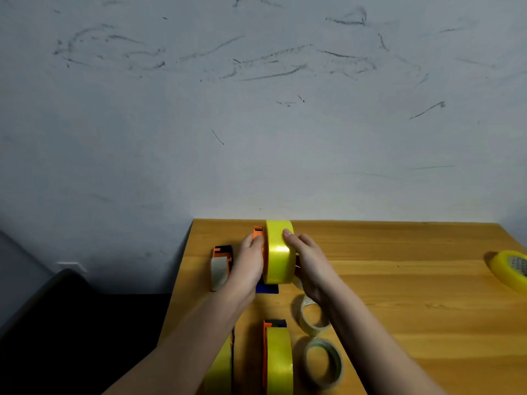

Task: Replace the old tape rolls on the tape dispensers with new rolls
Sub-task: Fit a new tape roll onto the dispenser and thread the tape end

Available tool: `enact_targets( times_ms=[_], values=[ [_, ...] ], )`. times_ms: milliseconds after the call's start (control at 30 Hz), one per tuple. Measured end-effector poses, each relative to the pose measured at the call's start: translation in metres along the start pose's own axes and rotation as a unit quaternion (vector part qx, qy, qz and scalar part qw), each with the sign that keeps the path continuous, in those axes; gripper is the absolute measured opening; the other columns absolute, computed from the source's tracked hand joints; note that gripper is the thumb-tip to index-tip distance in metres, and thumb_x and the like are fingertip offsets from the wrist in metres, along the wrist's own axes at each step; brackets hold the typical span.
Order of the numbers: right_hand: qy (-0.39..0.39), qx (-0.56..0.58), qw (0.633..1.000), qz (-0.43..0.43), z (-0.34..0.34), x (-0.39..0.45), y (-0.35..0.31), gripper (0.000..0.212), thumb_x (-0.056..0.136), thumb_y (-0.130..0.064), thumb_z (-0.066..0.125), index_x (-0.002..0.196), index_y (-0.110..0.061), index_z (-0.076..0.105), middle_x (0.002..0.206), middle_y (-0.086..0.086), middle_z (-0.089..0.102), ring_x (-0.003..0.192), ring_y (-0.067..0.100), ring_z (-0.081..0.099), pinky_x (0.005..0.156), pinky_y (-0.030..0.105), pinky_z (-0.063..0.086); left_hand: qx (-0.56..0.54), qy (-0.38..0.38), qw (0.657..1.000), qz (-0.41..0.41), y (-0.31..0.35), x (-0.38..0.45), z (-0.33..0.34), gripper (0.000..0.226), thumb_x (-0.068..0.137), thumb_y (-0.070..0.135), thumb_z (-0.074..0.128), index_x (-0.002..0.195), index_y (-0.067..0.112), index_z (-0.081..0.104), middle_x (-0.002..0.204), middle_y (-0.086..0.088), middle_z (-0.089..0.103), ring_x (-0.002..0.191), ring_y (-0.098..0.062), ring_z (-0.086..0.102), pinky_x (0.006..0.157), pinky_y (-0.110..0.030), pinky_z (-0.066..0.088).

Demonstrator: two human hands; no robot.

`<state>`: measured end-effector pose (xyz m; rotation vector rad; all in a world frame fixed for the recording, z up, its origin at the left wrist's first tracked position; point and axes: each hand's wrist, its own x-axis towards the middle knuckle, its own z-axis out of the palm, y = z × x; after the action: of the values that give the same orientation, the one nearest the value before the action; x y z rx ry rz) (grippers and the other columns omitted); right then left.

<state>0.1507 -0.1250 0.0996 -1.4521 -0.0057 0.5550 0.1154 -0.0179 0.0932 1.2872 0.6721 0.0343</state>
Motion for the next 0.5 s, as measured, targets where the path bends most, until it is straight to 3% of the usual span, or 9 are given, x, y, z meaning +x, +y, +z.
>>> enact_targets(
  times_ms=[133, 200, 233, 300, 367, 500],
  values=[
    [0.066, -0.104, 0.988, -0.095, 0.004, 0.003, 0.002, 0.043, 0.083, -0.047, 0.069, 0.106, -0.012, 0.057, 0.106, 0.008, 0.060, 0.095, 0.017, 0.054, 0.082, 0.032, 0.045, -0.073, 0.022, 0.997, -0.009, 0.006, -0.006, -0.002, 0.039, 0.096, 0.046, 0.041, 0.117, 0.017, 0.058, 0.102, -0.006, 0.065, 0.087, -0.017, 0.063, 0.054, -0.025, 0.049],
    [0.111, -0.164, 0.974, -0.111, 0.000, 0.004, 0.004, 0.081, 0.059, -0.066, 0.074, 0.117, -0.018, 0.046, 0.121, 0.004, 0.051, 0.109, 0.016, 0.051, 0.098, 0.034, 0.044, -0.070, 0.011, 0.997, 0.003, 0.003, -0.004, -0.006, 0.046, 0.093, 0.053, 0.041, 0.120, 0.021, 0.060, 0.107, -0.007, 0.068, 0.093, -0.019, 0.065, 0.061, -0.027, 0.050],
    [0.090, -0.171, 0.977, -0.093, -0.003, 0.003, 0.003, 0.096, 0.053, -0.069, 0.072, 0.128, -0.020, 0.039, 0.130, 0.002, 0.045, 0.117, 0.016, 0.047, 0.102, 0.036, 0.042, -0.062, 0.013, 0.998, 0.017, 0.002, -0.004, -0.007, 0.048, 0.091, 0.056, 0.043, 0.122, 0.024, 0.060, 0.110, -0.006, 0.068, 0.096, -0.020, 0.065, 0.067, -0.030, 0.051],
    [-0.024, -0.126, 0.991, -0.028, -0.007, -0.002, 0.002, 0.107, 0.059, -0.066, 0.069, 0.147, -0.028, 0.021, 0.145, -0.002, 0.036, 0.124, 0.016, 0.045, 0.099, 0.039, 0.045, -0.044, 0.008, 0.998, 0.037, 0.000, -0.004, -0.011, 0.054, 0.085, 0.062, 0.047, 0.124, 0.027, 0.058, 0.113, -0.005, 0.068, 0.101, -0.021, 0.065, 0.079, -0.036, 0.053],
    [-0.101, -0.100, 0.990, 0.000, -0.012, -0.004, 0.003, 0.104, 0.066, -0.059, 0.067, 0.151, -0.034, 0.013, 0.148, -0.005, 0.035, 0.119, 0.011, 0.051, 0.084, 0.033, 0.051, -0.039, 0.000, 0.998, 0.054, -0.001, -0.005, -0.013, 0.060, 0.080, 0.065, 0.048, 0.125, 0.027, 0.058, 0.113, -0.006, 0.068, 0.101, -0.022, 0.066, 0.081, -0.038, 0.053],
    [-0.126, -0.092, 0.988, -0.006, -0.015, -0.002, 0.000, 0.103, 0.066, -0.053, 0.070, 0.151, -0.035, 0.013, 0.143, -0.003, 0.043, 0.113, 0.012, 0.056, 0.078, 0.032, 0.056, -0.030, -0.014, 0.998, 0.060, -0.001, -0.010, -0.013, 0.047, 0.089, 0.057, 0.040, 0.113, 0.027, 0.066, 0.106, -0.007, 0.070, 0.098, -0.023, 0.066, 0.075, -0.036, 0.051]
  ],
)
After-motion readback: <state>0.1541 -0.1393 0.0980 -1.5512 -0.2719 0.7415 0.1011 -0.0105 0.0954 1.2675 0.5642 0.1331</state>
